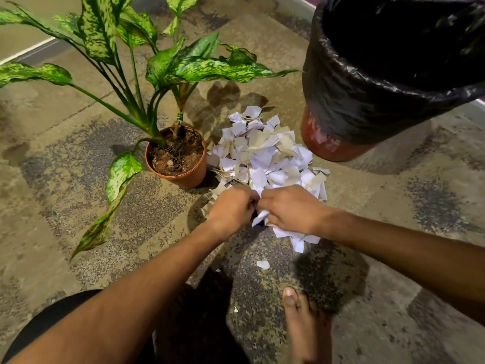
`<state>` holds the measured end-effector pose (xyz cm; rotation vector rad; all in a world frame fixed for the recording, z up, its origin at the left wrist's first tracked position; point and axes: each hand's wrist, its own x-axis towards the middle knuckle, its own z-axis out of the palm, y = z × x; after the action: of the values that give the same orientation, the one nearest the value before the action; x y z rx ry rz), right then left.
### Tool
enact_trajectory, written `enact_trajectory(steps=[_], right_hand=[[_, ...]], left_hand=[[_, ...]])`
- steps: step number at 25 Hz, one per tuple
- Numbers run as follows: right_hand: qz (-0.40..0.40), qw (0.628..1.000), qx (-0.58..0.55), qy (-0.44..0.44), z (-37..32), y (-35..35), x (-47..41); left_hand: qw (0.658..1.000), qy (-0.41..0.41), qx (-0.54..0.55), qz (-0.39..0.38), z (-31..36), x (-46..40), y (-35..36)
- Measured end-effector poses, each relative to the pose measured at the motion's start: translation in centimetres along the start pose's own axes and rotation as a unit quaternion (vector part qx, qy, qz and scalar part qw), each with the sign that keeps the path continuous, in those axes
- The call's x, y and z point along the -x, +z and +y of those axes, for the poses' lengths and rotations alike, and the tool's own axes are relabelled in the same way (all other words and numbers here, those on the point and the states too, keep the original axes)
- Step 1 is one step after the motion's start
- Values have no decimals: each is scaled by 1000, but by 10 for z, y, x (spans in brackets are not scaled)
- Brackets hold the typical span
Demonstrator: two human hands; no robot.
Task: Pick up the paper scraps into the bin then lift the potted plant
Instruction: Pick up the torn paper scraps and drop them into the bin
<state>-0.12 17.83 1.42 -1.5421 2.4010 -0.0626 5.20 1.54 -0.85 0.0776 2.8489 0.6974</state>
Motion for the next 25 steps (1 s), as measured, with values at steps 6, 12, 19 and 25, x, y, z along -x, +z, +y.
enact_trajectory(steps=[6, 12, 19, 25], right_hand=[[218, 967, 39, 121, 36, -92, 28], [366, 901, 95, 212, 70, -158, 62], [418, 840, 72, 340, 122, -174, 74], [435, 829, 9, 352, 131, -167, 74]], left_hand=[[960, -13, 188, 209, 47, -26, -13], [862, 42, 371, 343, 114, -51, -59], [886, 98, 274, 362, 173, -116, -130], [903, 113, 199, 363, 173, -115, -135]])
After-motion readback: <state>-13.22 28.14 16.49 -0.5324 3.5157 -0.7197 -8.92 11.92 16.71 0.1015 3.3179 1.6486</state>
